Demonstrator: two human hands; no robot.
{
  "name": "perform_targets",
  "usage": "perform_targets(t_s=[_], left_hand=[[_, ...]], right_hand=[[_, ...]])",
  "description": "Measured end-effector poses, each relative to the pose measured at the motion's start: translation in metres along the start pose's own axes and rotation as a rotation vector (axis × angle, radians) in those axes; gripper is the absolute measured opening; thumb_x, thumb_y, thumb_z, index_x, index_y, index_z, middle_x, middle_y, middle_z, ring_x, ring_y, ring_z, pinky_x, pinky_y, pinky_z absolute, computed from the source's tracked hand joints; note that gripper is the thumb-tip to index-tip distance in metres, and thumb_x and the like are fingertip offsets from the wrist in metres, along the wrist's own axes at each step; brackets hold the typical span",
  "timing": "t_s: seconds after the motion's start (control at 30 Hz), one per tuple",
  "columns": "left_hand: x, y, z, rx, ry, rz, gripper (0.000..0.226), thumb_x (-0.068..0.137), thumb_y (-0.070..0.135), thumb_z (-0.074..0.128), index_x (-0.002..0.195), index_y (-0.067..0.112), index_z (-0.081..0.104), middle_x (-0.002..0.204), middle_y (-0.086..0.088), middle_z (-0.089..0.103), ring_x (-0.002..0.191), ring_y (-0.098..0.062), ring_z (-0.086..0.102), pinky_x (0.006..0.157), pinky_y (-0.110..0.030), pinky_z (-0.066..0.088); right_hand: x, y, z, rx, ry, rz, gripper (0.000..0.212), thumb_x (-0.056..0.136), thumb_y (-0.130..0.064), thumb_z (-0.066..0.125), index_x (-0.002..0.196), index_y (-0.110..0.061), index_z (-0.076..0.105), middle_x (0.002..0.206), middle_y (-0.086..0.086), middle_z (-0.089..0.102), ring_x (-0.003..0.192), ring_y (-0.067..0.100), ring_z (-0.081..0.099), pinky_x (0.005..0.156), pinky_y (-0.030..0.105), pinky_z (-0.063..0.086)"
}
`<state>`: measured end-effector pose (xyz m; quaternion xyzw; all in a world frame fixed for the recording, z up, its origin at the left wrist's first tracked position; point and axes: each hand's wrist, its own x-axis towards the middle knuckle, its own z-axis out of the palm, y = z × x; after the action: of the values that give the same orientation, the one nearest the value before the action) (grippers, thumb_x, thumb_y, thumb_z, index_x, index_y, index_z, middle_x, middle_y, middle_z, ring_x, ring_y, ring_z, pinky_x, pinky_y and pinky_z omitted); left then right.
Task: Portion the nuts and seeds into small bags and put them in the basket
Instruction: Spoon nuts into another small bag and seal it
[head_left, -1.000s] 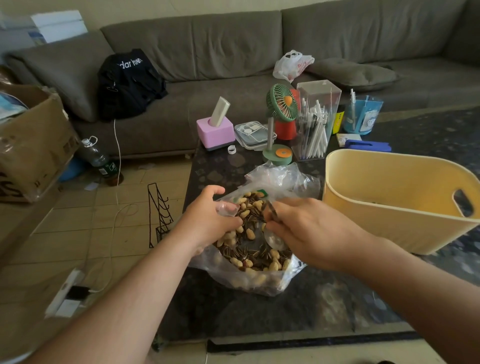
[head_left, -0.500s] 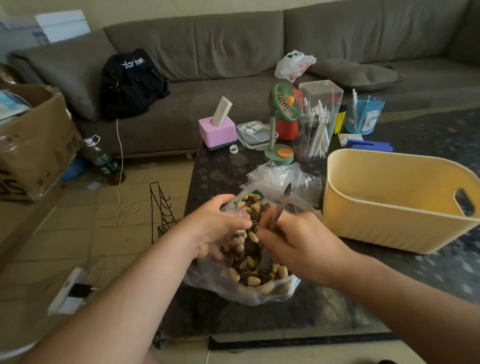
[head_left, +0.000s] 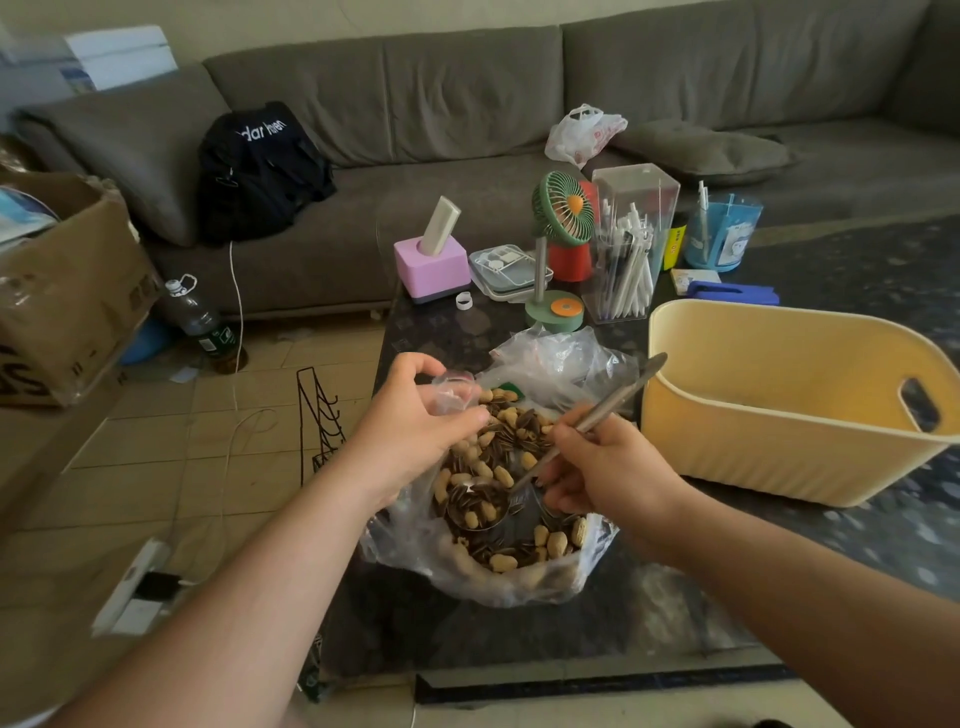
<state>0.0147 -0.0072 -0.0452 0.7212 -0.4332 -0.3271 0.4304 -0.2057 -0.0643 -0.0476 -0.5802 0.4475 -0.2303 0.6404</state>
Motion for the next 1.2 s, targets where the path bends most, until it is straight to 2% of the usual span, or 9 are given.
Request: perform_targets(t_s=[0.17, 0.3, 0.43, 0.53, 0.7, 0.83, 0.9, 1.03, 1.2], left_hand=[[-0.002, -0.002, -0.003, 0.048, -0.051, 0.089, 0.050, 0.081, 0.044, 0.089, 0.107, 0.027, 0.050, 0.111, 0.017, 0.080, 0.100, -0.009, 0.077, 0.092, -0.045, 0.061], [-0.003, -0.005, 0.003, 0.200, -0.080, 0.154, 0.042, 0.077, 0.048, 0.091, 0.097, 0.049, 0.055, 0.116, 0.016, 0.074, 0.102, -0.005, 0.073, 0.090, -0.042, 0.063], [-0.010, -0.004, 0.017, 0.357, -0.090, 0.239, 0.042, 0.084, 0.047, 0.087, 0.108, 0.053, 0.053, 0.116, 0.023, 0.062, 0.096, 0.001, 0.065, 0.080, -0.031, 0.060], [-0.009, -0.007, 0.022, 0.390, -0.094, 0.262, 0.028, 0.083, 0.049, 0.085, 0.095, 0.043, 0.061, 0.114, 0.021, 0.061, 0.093, 0.000, 0.064, 0.085, -0.037, 0.060], [-0.003, -0.009, 0.020, 0.341, -0.119, 0.288, 0.027, 0.078, 0.044, 0.090, 0.087, 0.041, 0.065, 0.123, 0.020, 0.059, 0.094, 0.002, 0.069, 0.092, -0.039, 0.061], [-0.002, -0.013, 0.016, 0.290, -0.167, 0.264, 0.021, 0.078, 0.042, 0.091, 0.088, 0.043, 0.072, 0.131, 0.022, 0.055, 0.119, -0.006, 0.063, 0.105, -0.039, 0.058], [-0.003, -0.015, 0.018, 0.291, -0.146, 0.272, 0.020, 0.079, 0.040, 0.091, 0.087, 0.044, 0.072, 0.129, 0.026, 0.058, 0.120, -0.004, 0.062, 0.106, -0.040, 0.057], [-0.005, -0.015, 0.028, 0.266, -0.056, 0.237, 0.040, 0.082, 0.036, 0.090, 0.105, 0.050, 0.061, 0.122, 0.022, 0.070, 0.111, 0.004, 0.068, 0.100, -0.033, 0.060], [-0.006, -0.012, 0.040, 0.199, -0.019, 0.212, 0.079, 0.082, 0.025, 0.091, 0.132, 0.049, 0.035, 0.111, 0.034, 0.066, 0.104, 0.021, 0.063, 0.086, -0.005, 0.048]], right_hand=[[-0.005, -0.017, -0.012, -0.166, 0.076, -0.103, 0.017, 0.110, -0.026, 0.052, 0.104, -0.014, 0.062, 0.081, 0.009, 0.073, 0.067, 0.023, 0.072, 0.070, 0.040, 0.065], [-0.016, -0.037, -0.025, -0.357, 0.159, -0.241, 0.020, 0.108, -0.033, 0.053, 0.096, -0.022, 0.065, 0.079, 0.003, 0.074, 0.068, 0.018, 0.074, 0.069, 0.039, 0.063], [-0.022, -0.053, -0.039, -0.473, 0.268, -0.344, 0.021, 0.107, -0.037, 0.053, 0.093, -0.025, 0.064, 0.073, -0.006, 0.074, 0.062, 0.008, 0.071, 0.066, 0.036, 0.061], [-0.021, -0.060, -0.048, -0.471, 0.321, -0.388, 0.022, 0.106, -0.037, 0.054, 0.092, -0.025, 0.064, 0.074, -0.006, 0.073, 0.062, 0.009, 0.071, 0.069, 0.041, 0.062], [-0.018, -0.060, -0.050, -0.421, 0.321, -0.390, 0.017, 0.107, -0.034, 0.054, 0.096, -0.026, 0.063, 0.076, -0.001, 0.073, 0.063, 0.012, 0.073, 0.071, 0.045, 0.063], [-0.015, -0.063, -0.048, -0.368, 0.313, -0.390, 0.014, 0.108, -0.035, 0.053, 0.101, -0.027, 0.061, 0.078, 0.001, 0.074, 0.065, 0.014, 0.074, 0.073, 0.047, 0.064], [-0.016, -0.066, -0.047, -0.366, 0.306, -0.397, 0.014, 0.108, -0.035, 0.052, 0.101, -0.027, 0.062, 0.079, 0.001, 0.074, 0.066, 0.014, 0.074, 0.073, 0.047, 0.064], [-0.019, -0.073, -0.044, -0.413, 0.296, -0.470, 0.017, 0.107, -0.038, 0.052, 0.100, -0.026, 0.062, 0.078, -0.002, 0.073, 0.066, 0.010, 0.073, 0.071, 0.043, 0.064], [-0.021, -0.071, -0.036, -0.733, 0.254, -0.678, 0.013, 0.107, -0.037, 0.050, 0.101, -0.027, 0.056, 0.073, -0.008, 0.066, 0.067, 0.005, 0.066, 0.063, 0.022, 0.050]])
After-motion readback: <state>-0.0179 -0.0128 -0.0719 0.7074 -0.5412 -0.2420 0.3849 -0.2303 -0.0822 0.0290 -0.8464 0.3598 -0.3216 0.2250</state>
